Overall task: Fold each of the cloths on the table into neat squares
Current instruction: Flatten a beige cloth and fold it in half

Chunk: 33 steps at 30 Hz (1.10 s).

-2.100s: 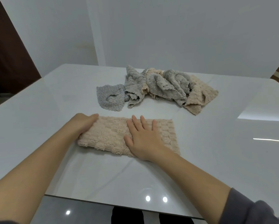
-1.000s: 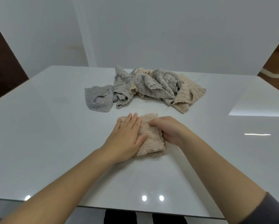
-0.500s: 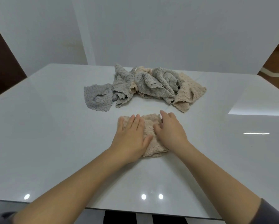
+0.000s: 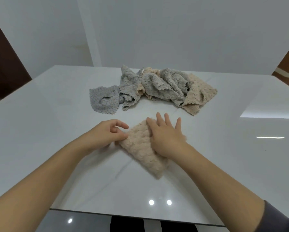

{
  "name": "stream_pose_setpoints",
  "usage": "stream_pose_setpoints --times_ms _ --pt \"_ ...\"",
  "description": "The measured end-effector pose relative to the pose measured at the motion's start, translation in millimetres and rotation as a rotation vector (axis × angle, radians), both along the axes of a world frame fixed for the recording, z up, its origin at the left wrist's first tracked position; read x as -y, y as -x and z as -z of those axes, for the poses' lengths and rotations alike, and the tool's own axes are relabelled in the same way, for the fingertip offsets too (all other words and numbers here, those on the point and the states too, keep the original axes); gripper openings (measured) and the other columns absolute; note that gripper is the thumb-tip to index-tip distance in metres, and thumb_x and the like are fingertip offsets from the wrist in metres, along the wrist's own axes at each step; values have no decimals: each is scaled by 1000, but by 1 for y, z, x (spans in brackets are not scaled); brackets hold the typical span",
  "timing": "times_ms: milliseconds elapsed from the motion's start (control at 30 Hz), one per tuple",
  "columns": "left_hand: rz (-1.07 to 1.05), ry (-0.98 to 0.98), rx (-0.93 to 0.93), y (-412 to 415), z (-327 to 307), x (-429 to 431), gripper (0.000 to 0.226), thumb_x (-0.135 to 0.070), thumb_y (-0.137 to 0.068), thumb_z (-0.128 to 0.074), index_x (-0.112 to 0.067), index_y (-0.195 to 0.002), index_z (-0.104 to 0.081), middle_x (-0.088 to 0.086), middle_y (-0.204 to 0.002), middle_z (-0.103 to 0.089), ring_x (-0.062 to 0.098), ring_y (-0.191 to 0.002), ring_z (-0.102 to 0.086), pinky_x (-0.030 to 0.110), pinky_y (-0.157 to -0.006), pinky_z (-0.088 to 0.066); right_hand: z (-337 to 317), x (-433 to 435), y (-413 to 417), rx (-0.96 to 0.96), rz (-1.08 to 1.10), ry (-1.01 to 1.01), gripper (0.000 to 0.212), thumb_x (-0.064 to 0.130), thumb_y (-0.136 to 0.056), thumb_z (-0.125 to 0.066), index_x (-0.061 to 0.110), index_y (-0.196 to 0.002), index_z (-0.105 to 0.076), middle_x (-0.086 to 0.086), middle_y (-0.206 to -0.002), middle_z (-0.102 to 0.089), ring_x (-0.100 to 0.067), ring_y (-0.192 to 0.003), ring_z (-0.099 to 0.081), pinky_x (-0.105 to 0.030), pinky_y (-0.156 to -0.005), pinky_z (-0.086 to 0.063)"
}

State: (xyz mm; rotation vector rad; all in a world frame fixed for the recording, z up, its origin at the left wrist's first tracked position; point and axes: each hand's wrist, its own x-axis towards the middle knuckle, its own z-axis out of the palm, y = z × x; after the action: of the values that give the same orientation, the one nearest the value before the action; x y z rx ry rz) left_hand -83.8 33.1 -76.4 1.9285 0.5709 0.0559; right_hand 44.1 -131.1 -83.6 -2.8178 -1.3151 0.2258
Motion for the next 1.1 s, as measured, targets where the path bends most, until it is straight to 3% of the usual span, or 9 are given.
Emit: stream_pose_setpoints --times_ms 167,300,433,567,667,900,967,1033,1100 --pt "38 264 -64 15 -2 13 47 -26 -69 -73 -12 -111 -56 -3 -64 -58 12 -46 -43 20 -41 -29 15 -3 2 34 24 -131 54 27 -102 -23 23 -155 -12 -8 -164 1 -30 -150 8 -60 -117 7" --pt "99 327 -113 12 -3 17 48 -24 -75 -75 -9 -115 -51 -1 -65 -57 9 -37 -31 20 -39 -22 27 -1 -1 -2 19 -183 54 38 -102 -16 23 -155 -17 -5 -164 -7 -25 -151 3 -56 -118 6" --pt "196 222 -244 8 -4 23 55 -38 -71 -79 3 -101 -58 5 -57 -41 11 -36 -28 21 -38 -19 28 -1 0 -5 15 -206 54 39 -102 -18 25 -154 -19 -5 -163 -10 -24 -151 1 -55 -118 5" --pt "114 92 -220 5 -2 23 34 -35 -81 -77 -10 -77 -55 4 -54 -37 15 -38 -28 22 -42 -17 28 -1 0 -8 15 -227 54 39 -101 -21 25 -153 -23 -4 -163 -12 -23 -151 0 -55 -118 6" --pt "24 40 -136 9 3 24 35 -32 -84 -73 -12 -68 -49 0 -48 -36 14 -38 -32 22 -41 -19 27 -5 -3 -21 0 -265 53 41 -101 -23 24 -152 -26 -4 -163 -16 -22 -151 -3 -54 -118 6" --pt "-162 34 -117 24 9 29 27 -23 -81 -77 -8 -79 -54 -8 -42 -41 10 -36 -36 19 -37 -28 29 -19 -4 -11 -142 -270 54 44 -102 -21 25 -152 -25 -4 -162 -17 -22 -151 -2 -54 -118 10" --pt "-170 -167 -195 24 5 34 38 -34 -78 -79 -13 -88 -50 -8 -51 -56 10 -44 -48 25 -44 -42 29 -18 -4 -17 -151 -285 55 45 -102 -21 25 -153 -24 -3 -162 -16 -21 -151 -1 -52 -119 10" --pt "-156 -561 -305 21 0 37 50 -54 -73 -74 -23 -96 -42 -8 -73 -64 11 -65 -59 34 -62 -50 29 -16 -4 -60 -156 -336 55 43 -102 -24 23 -153 -24 -3 -162 -16 -20 -151 -2 -49 -120 9" --pt "-172 -733 -175 15 -8 45 49 -55 -77 -67 -26 -107 -42 -11 -94 -60 11 -86 -60 33 -73 -48 26 -12 -6 -191 -155 -509 50 35 -103 -31 20 -151 -30 -3 -162 -20 -17 -150 -6 -43 -121 5"
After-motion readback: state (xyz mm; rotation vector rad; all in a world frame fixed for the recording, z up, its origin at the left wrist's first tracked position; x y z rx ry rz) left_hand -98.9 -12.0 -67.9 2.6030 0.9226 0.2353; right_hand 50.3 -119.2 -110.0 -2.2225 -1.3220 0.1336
